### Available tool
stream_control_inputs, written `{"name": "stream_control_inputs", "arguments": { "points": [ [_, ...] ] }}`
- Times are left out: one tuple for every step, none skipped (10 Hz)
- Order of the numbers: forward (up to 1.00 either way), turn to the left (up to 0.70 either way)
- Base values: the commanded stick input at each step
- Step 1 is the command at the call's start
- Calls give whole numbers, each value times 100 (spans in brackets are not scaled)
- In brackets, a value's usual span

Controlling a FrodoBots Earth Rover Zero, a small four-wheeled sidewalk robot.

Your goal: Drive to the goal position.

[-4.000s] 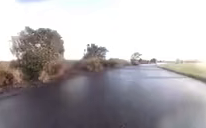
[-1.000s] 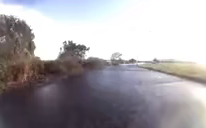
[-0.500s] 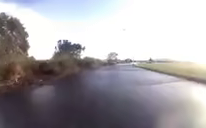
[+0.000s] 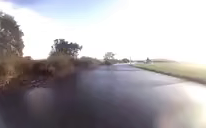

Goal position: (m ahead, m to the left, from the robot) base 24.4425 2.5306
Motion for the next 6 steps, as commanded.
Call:
{"name": "stream_control_inputs", "arguments": {
  "points": [
    [45,0],
    [45,0],
    [45,0],
    [45,0],
    [45,0],
    [45,0]
  ]
}}
